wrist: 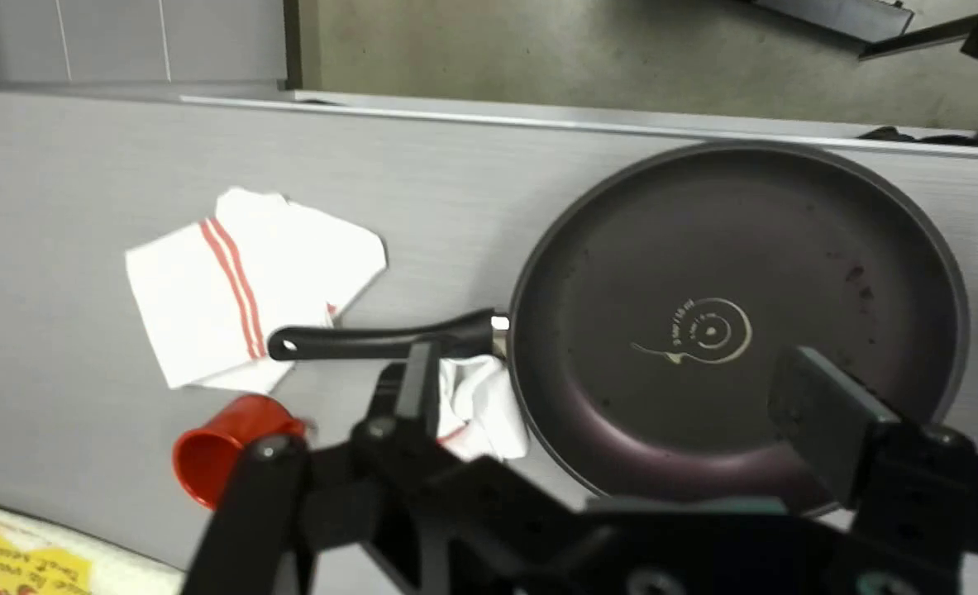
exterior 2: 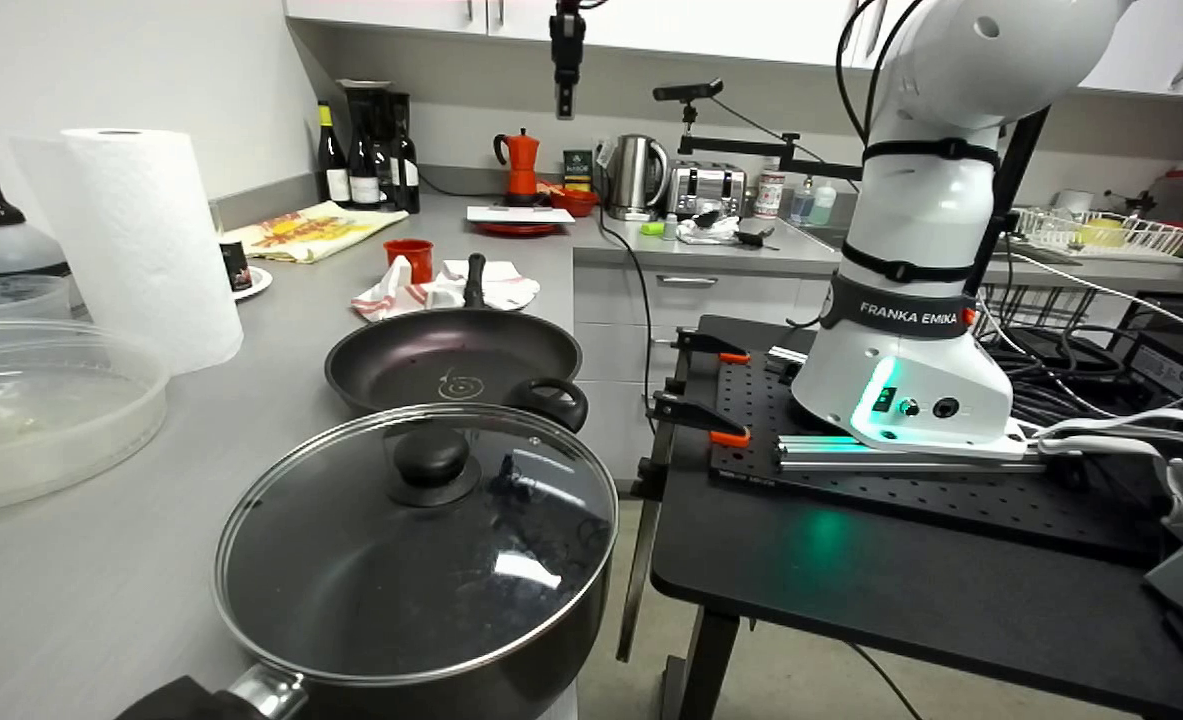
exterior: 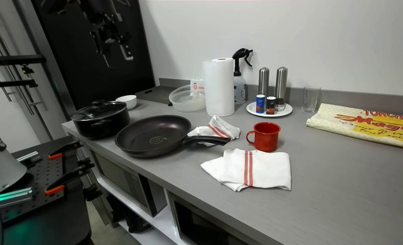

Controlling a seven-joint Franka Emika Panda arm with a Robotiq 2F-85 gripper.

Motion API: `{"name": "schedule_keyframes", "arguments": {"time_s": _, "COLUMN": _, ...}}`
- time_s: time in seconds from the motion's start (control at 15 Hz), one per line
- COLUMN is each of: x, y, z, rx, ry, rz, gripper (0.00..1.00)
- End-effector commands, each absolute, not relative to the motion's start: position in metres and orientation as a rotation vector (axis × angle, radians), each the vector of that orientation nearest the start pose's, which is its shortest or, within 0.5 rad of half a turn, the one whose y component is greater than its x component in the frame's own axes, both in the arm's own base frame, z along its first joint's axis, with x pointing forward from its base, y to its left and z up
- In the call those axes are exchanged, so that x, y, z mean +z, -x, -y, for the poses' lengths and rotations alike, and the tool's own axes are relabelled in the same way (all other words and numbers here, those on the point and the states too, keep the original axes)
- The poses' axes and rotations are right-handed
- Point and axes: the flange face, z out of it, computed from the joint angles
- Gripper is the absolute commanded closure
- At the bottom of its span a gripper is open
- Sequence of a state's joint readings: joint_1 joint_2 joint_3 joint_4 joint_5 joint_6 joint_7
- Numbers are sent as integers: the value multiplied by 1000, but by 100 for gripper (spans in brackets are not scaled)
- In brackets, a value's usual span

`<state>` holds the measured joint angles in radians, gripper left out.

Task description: Remove the glass lid from the pot

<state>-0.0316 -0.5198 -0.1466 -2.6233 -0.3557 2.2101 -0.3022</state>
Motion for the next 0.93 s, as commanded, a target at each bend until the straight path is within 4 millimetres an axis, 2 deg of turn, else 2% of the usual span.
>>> {"name": "schedule_keyframes", "arguments": {"time_s": 0.0, "x": 421, "y": -396, "z": 47, "rx": -224, "ry": 3218, "rz": 797, "gripper": 0}}
{"name": "schedule_keyframes", "arguments": {"time_s": 0.47, "x": 413, "y": -421, "z": -13, "rx": -421, "ry": 2978, "rz": 1139, "gripper": 0}}
{"name": "schedule_keyframes", "arguments": {"time_s": 0.87, "x": 384, "y": -433, "z": -52, "rx": -477, "ry": 2882, "rz": 1270, "gripper": 0}}
